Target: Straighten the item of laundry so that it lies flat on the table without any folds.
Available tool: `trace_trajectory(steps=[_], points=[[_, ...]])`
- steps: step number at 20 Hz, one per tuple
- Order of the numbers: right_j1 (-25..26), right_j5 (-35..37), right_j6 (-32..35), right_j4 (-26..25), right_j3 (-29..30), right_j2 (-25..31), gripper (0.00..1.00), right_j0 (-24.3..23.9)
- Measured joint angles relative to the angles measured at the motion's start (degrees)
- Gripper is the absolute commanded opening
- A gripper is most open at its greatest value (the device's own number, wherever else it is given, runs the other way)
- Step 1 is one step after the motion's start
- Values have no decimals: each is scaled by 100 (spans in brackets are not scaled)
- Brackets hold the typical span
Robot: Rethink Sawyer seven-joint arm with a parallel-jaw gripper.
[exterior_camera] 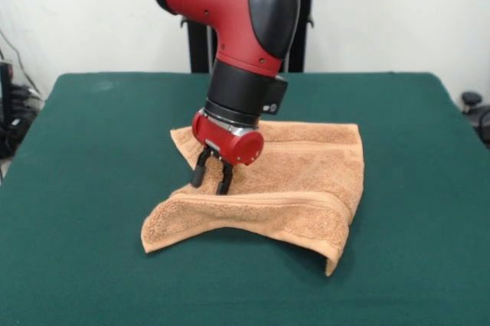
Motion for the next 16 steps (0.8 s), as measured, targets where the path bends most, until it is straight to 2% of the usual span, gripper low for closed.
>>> trace_trajectory(steps=[9,12,14,16], points=[[-1,-2,0,-79,-1,-16,100,11],[-1,-2,1,-343,-22,-44,100,9],[-2,-4,1,-779,-69,-66,100,-24],[-5,-1,1,-1011,-100,-66,100,-51]])
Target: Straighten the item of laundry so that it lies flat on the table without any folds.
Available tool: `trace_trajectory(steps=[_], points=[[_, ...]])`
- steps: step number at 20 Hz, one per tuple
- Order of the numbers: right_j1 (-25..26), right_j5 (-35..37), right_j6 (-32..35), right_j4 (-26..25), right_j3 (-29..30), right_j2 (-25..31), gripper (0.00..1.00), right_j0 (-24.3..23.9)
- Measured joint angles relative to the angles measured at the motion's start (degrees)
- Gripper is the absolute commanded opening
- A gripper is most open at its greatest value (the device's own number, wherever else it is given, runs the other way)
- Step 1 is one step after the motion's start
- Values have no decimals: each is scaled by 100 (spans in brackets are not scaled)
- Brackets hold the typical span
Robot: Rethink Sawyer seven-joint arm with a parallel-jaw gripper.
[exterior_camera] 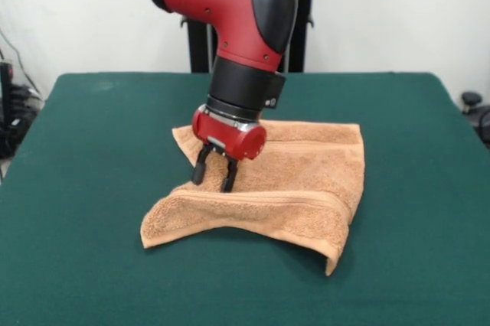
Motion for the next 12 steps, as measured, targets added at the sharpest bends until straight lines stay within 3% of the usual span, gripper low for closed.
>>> trace_trajectory(steps=[6,11,12], points=[[-67,0,0,-1497,-170,102,100,-323],[-124,1,0,-2253,-246,236,100,-550],[-155,2,0,-2589,-276,332,100,-673]])
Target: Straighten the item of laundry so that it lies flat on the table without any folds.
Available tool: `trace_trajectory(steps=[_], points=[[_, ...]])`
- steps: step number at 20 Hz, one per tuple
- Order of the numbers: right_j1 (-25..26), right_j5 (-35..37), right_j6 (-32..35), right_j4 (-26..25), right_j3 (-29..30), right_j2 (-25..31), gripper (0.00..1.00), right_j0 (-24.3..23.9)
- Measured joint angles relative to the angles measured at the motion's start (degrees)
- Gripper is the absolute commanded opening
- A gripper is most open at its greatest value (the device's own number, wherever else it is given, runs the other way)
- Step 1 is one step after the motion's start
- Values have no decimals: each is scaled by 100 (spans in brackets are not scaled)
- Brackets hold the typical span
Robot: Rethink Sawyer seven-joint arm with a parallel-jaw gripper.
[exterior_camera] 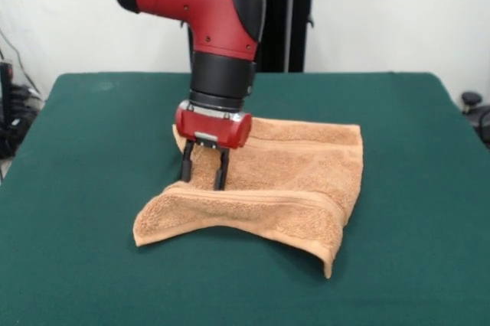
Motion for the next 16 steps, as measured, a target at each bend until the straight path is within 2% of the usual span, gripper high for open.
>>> trace_trajectory(steps=[8,16], points=[[-206,246,0,-1207,-57,609,100,-654],[-360,815,0,-1982,-91,1322,100,-1380]])
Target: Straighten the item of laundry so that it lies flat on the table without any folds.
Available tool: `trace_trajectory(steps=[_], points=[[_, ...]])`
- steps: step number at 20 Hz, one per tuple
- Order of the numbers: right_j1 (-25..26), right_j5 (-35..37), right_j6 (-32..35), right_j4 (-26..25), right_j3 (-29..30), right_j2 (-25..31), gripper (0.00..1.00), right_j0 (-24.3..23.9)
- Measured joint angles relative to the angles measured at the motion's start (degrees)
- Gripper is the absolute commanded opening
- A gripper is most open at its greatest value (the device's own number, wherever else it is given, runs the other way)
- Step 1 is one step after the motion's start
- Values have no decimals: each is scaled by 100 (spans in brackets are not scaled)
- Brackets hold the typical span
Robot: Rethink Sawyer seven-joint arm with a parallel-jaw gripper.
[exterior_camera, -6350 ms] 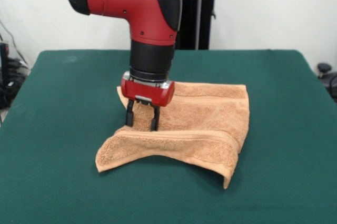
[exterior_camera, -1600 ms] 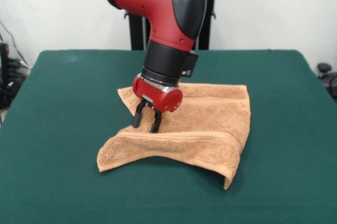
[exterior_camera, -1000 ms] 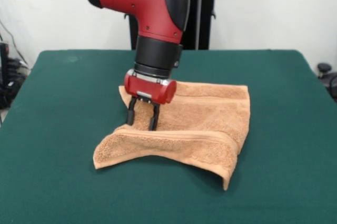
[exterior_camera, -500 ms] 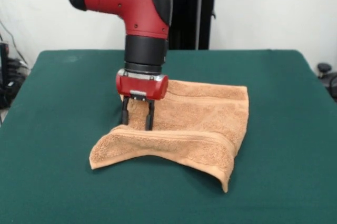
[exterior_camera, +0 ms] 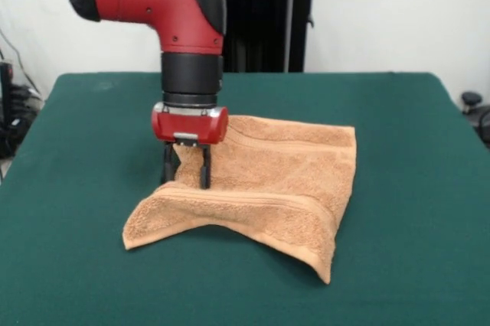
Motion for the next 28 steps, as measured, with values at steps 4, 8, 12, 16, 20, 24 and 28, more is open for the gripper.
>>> trace_trajectory(steps=[4,8,12,16,20,24,28], points=[[-57,274,0,-205,2,338,100,-278],[-133,737,-24,-387,12,774,100,-594],[-164,1161,-103,-458,17,1150,100,-868],[-170,1553,-330,-479,22,1501,100,-1132],[-167,1859,-641,-539,21,1763,100,-1317],[-151,2060,-935,-618,22,1976,100,-1473],[-122,2298,-1207,-635,11,2182,100,-1627]])
